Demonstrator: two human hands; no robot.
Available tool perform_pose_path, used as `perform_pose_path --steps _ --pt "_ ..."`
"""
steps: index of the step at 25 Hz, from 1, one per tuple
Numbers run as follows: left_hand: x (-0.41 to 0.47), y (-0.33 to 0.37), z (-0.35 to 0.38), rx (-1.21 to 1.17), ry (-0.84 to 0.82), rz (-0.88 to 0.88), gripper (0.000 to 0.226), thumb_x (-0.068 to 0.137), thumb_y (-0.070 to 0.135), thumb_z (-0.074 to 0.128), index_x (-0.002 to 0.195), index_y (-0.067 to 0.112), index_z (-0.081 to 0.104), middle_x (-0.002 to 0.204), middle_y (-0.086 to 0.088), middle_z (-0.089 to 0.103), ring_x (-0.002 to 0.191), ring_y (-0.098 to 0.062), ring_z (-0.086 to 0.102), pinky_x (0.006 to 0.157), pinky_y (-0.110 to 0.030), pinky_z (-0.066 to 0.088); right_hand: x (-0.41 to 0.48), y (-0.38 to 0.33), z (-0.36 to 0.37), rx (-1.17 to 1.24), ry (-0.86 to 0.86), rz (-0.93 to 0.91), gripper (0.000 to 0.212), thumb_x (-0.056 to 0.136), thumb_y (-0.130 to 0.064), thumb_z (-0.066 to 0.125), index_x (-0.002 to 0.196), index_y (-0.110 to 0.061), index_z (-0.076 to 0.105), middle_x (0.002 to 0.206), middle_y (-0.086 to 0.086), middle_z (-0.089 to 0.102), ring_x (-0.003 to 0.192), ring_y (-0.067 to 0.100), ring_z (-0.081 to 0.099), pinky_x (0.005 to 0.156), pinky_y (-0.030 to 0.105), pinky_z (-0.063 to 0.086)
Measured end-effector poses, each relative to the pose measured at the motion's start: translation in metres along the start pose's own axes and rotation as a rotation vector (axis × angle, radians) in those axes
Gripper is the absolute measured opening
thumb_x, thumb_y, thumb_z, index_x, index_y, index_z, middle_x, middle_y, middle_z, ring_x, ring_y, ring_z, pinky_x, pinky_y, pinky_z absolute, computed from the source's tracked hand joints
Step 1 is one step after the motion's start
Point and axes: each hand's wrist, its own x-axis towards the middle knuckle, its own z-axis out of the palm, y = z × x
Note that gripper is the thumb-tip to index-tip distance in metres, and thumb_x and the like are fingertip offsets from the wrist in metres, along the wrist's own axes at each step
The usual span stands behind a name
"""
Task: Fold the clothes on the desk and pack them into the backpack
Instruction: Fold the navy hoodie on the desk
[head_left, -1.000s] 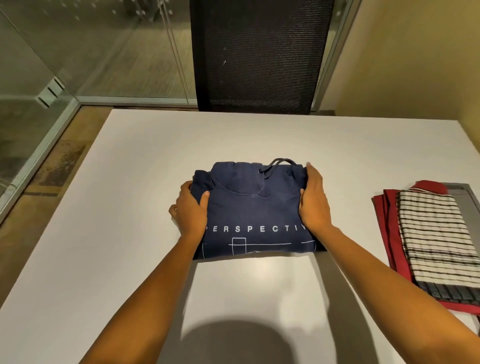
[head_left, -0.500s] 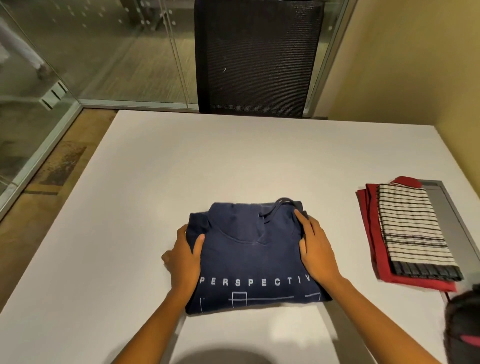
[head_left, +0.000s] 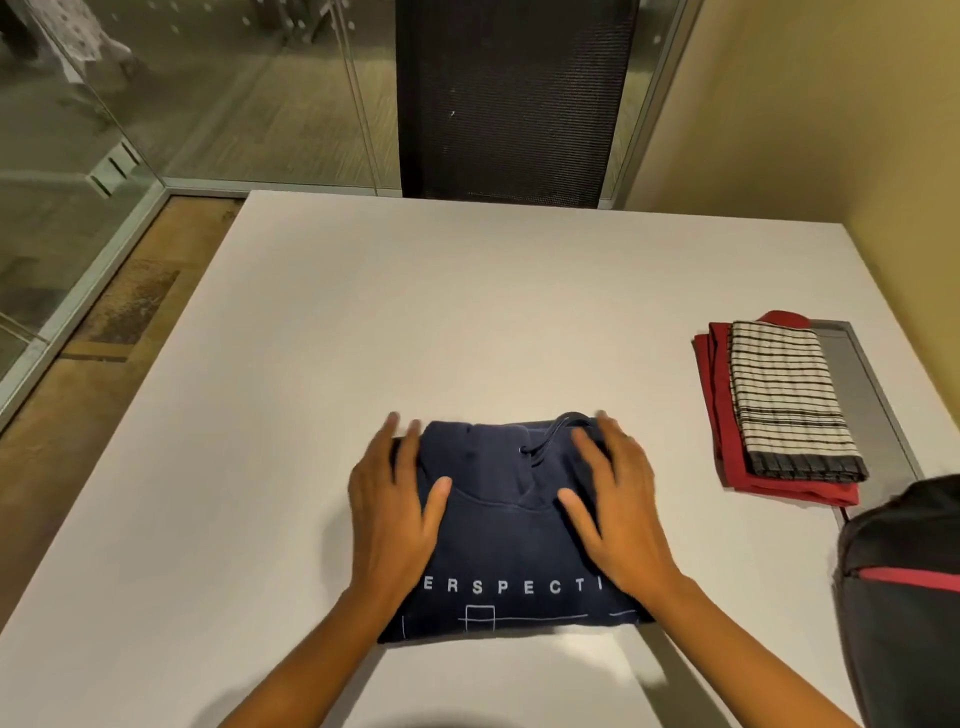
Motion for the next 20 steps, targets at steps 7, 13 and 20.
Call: perform_pose_path --steps 7,13,20 --pt "0.000 -0.005 0.057 0.305 -0.246 0.140 0.061 0.099 0.052 0.021 0.154 0.031 0.008 0.162 -0.005 0.001 0.148 -0.029 0.002 0.115 -0.054 0.010 0.026 -0.013 0.045 -0.370 -0.333 -0.261 0.061 0.099 -0.062 0.027 0.153 -0.038 0.014 0.163 -0.004 0.006 0.149 0.035 0.001 0.111 0.070 0.008" --pt "0.009 -0.003 0.059 0.285 -0.299 0.119 0.061 0.098 0.055 0.021 0.153 0.032 0.011 0.162 -0.005 0.000 0.148 -0.029 0.001 0.117 -0.056 0.006 0.049 -0.005 0.047 -0.259 -0.349 -0.203 0.058 0.101 -0.057 0.021 0.154 -0.037 0.011 0.164 -0.005 0.000 0.150 0.027 0.000 0.115 0.063 0.006" --pt "0.015 0.001 0.016 0.045 -0.032 -0.357 0.054 0.099 0.031 0.047 0.148 0.019 0.030 0.153 -0.012 0.027 0.138 -0.033 0.027 0.112 -0.048 0.026 0.021 0.007 0.005 0.286 0.103 0.767 0.055 0.095 -0.018 0.059 0.142 -0.001 0.035 0.146 0.017 0.032 0.131 0.029 0.038 0.107 0.034 0.035"
